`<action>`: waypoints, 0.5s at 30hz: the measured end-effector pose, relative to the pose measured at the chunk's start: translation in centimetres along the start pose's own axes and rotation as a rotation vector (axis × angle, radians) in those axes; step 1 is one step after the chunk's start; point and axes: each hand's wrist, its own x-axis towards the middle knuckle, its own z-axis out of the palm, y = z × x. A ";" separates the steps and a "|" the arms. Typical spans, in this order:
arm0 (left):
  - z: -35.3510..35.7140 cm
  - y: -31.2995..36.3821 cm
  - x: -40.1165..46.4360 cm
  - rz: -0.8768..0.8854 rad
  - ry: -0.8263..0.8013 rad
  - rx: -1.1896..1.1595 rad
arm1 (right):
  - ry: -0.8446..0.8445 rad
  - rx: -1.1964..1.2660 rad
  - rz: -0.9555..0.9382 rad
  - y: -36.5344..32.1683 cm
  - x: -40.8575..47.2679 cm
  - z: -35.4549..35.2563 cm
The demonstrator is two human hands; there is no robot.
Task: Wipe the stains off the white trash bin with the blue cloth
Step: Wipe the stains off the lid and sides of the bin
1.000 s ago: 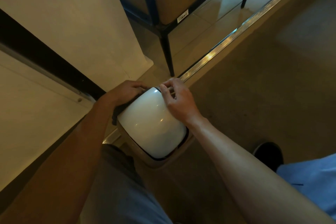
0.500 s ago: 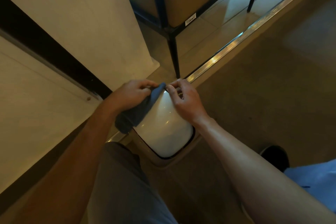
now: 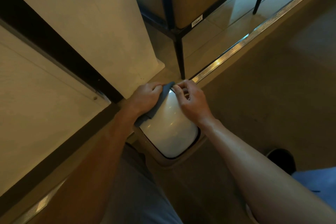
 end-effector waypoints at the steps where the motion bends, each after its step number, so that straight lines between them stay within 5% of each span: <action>1: -0.1 -0.8 -0.9 0.048 0.034 -0.002 | -0.002 -0.003 0.000 0.0 0.0 0.0; 8: -0.4 -1.6 0.0 -0.261 0.039 0.063 | 0.000 0.006 0.019 -0.6 -0.2 -0.2; 15: 1.1 2.1 0.3 -0.091 0.052 0.179 | 0.014 -0.001 -0.001 -0.4 -0.2 -0.1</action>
